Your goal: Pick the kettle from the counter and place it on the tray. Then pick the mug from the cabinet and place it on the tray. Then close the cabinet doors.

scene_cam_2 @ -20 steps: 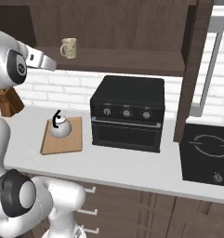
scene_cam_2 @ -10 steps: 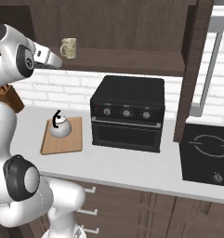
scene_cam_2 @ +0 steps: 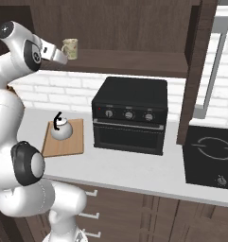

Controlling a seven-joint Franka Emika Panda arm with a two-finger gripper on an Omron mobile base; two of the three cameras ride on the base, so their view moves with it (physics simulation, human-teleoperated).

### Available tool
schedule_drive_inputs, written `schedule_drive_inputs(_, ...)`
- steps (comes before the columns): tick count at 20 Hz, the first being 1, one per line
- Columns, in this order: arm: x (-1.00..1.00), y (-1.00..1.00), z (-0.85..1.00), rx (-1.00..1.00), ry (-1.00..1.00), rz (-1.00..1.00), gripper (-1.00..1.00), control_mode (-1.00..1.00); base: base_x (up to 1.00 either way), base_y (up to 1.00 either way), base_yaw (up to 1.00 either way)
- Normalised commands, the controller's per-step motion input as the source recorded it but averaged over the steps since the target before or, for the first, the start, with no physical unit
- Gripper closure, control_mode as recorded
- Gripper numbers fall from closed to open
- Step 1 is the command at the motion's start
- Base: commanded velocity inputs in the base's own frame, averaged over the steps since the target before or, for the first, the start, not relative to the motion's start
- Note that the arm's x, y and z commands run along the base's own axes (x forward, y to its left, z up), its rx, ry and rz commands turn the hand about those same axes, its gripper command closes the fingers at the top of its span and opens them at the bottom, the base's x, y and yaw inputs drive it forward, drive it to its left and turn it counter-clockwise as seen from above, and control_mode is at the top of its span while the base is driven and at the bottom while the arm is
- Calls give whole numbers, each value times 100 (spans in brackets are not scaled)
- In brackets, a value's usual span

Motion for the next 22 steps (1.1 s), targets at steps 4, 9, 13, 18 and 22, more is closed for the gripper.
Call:
schedule_drive_inputs(4,33,6,25,0,2,-7,-100,-100,0,0,0)
schedule_drive_inputs(9,39,23,5,0,4,-7,-100,-100,0,0,0)
schedule_drive_inputs(13,27,5,0,0,0,-7,-100,-100,0,0,0)
schedule_drive_inputs(18,24,0,0,0,0,-4,-100,-100,0,0,0)
schedule_drive_inputs(22,19,0,-17,0,0,-3,-100,-100,0,0,0)
